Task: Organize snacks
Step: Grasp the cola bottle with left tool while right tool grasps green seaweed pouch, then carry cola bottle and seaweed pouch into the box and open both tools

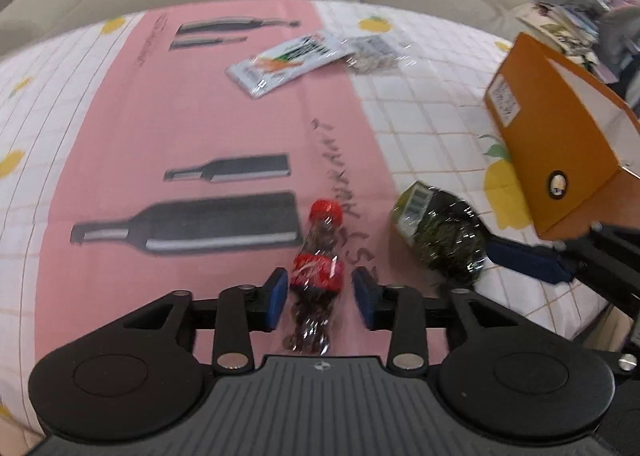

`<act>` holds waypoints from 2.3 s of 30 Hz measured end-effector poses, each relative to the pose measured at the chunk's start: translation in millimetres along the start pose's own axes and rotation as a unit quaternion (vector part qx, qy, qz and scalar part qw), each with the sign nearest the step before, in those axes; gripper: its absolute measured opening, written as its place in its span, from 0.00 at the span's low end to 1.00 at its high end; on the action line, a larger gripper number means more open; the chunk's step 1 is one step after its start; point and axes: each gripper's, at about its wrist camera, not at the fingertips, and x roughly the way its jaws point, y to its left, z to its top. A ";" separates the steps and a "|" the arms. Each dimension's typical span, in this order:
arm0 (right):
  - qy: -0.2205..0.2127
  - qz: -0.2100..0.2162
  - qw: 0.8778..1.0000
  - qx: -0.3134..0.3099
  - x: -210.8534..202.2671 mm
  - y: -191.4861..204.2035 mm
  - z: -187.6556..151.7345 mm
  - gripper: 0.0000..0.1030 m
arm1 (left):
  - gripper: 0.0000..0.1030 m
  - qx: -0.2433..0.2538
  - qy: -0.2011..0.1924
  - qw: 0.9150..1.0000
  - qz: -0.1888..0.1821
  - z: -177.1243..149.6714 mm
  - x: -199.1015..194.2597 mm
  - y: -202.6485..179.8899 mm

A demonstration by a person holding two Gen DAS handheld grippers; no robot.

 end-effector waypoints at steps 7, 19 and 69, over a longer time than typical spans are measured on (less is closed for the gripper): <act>-0.013 -0.030 0.999 -0.043 12.3 1.1 -3.7 0.44 | 0.57 0.031 -0.004 0.999 0.024 -1.6 8.5 -7.8; 0.007 -0.065 0.996 -0.061 42.3 0.6 -10.6 0.46 | 0.41 0.018 0.009 1.000 0.020 -4.0 17.3 -2.4; -0.064 -0.008 0.967 0.245 -123.5 -184.8 -6.0 0.37 | 0.33 0.061 -0.043 0.993 -0.096 104.8 -78.7 -153.8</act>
